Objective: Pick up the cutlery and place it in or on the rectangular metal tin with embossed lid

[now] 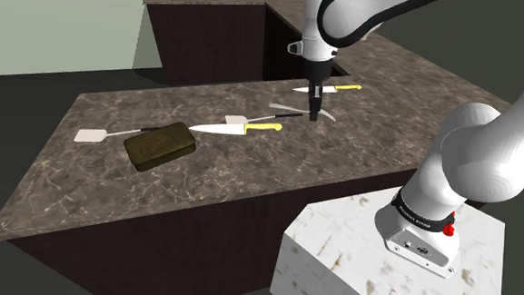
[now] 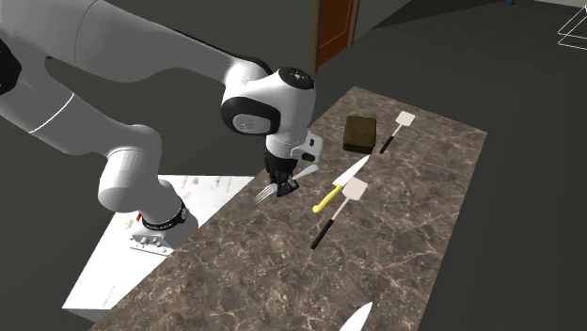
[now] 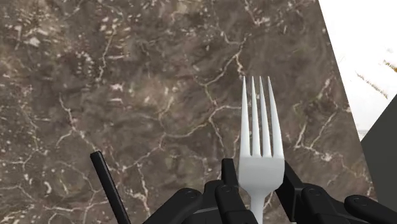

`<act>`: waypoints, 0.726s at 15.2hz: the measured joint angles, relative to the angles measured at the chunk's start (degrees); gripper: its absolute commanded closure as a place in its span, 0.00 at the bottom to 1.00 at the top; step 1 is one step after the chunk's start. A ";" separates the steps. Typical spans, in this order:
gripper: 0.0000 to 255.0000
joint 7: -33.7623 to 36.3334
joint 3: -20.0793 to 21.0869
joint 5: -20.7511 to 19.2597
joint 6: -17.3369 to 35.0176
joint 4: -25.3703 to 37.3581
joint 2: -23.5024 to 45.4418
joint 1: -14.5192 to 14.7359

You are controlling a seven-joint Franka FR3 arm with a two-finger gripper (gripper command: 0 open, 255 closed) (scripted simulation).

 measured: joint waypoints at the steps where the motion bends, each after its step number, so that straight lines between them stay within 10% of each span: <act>1: 1.00 0.03 0.06 0.00 -0.96 0.58 -0.38 -0.01; 11: 1.00 5.23 4.02 4.17 -1.94 12.86 10.87 4.12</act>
